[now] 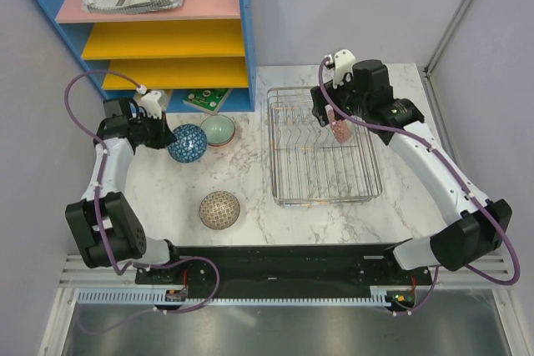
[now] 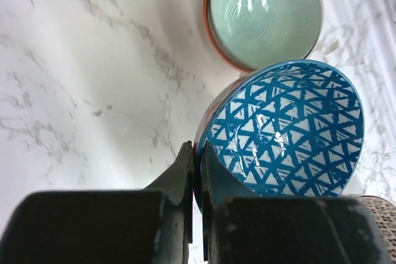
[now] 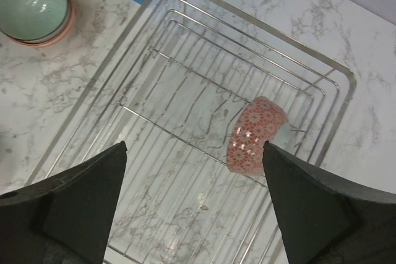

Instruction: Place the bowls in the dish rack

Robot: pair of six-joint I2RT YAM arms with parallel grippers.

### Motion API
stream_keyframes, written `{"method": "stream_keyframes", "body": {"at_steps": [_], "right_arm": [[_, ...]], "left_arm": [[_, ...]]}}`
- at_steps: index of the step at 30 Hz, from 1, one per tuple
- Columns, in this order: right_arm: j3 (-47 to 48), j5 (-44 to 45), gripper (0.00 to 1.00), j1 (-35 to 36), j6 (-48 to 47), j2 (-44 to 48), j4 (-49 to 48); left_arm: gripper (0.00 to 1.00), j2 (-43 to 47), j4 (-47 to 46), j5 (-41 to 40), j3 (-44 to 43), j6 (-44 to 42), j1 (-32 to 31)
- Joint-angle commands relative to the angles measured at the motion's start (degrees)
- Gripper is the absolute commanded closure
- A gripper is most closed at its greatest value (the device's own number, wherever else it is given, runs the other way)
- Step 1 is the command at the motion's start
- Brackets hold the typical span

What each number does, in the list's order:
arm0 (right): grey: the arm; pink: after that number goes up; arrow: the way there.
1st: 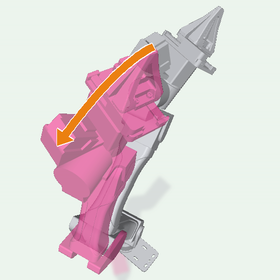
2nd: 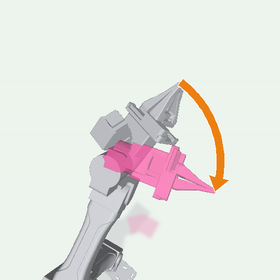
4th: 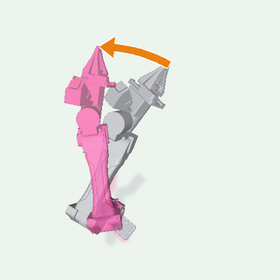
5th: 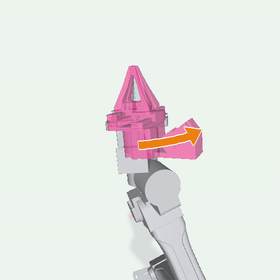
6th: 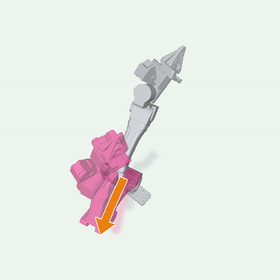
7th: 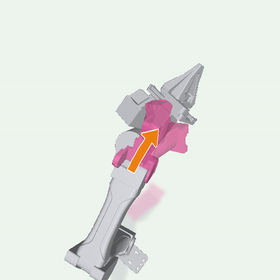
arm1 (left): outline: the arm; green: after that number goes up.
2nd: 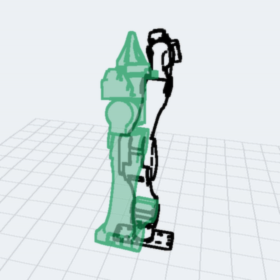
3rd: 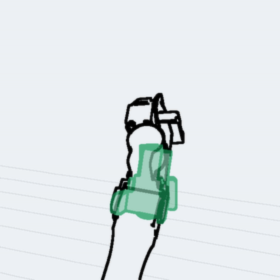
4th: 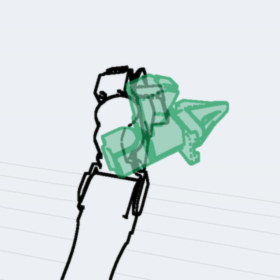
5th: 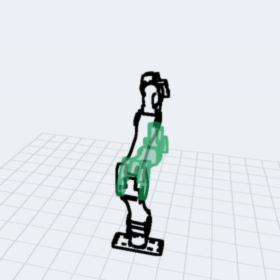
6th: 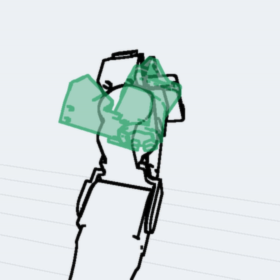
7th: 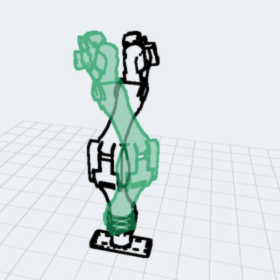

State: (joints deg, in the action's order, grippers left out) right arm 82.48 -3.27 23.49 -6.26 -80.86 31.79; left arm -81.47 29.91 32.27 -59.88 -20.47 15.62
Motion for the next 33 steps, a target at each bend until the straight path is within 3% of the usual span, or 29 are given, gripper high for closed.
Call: {"method": "stream_keyframes", "body": {"at_steps": [1, 10, 16, 31, 33], "right_arm": [[3.39, -11.66, 0.02, 0.07, 3.97, -0.79, -0.41], [2.69, -32.04, 0.02, -1.86, 12.05, -5.35, -1.38], [-4.42, -47.16, 0.02, -5.47, 23.38, -6.59, -12.44], [-22.62, -59.31, 0.02, -8.19, 50.55, -4.31, -51.89], [-23.59, -58.96, 0.02, -8.28, 49.52, -4.66, -51.75]], "left_arm": [[0.98, 5.18, 2.61, 7.8, -6.12, -0.36, -2.07], [0.98, 6.51, 1.47, 7.46, -13.23, 0.95, -19.21], [0.98, 1.86, -2.48, 8.41, -19.39, 3.41, -27.56], [0.98, -11.6, -7.06, 12.02, -26.16, 4.47, -38.9], [0.98, -12.57, -7.15, 12.29, -27.04, 4.65, -39.78]]}}
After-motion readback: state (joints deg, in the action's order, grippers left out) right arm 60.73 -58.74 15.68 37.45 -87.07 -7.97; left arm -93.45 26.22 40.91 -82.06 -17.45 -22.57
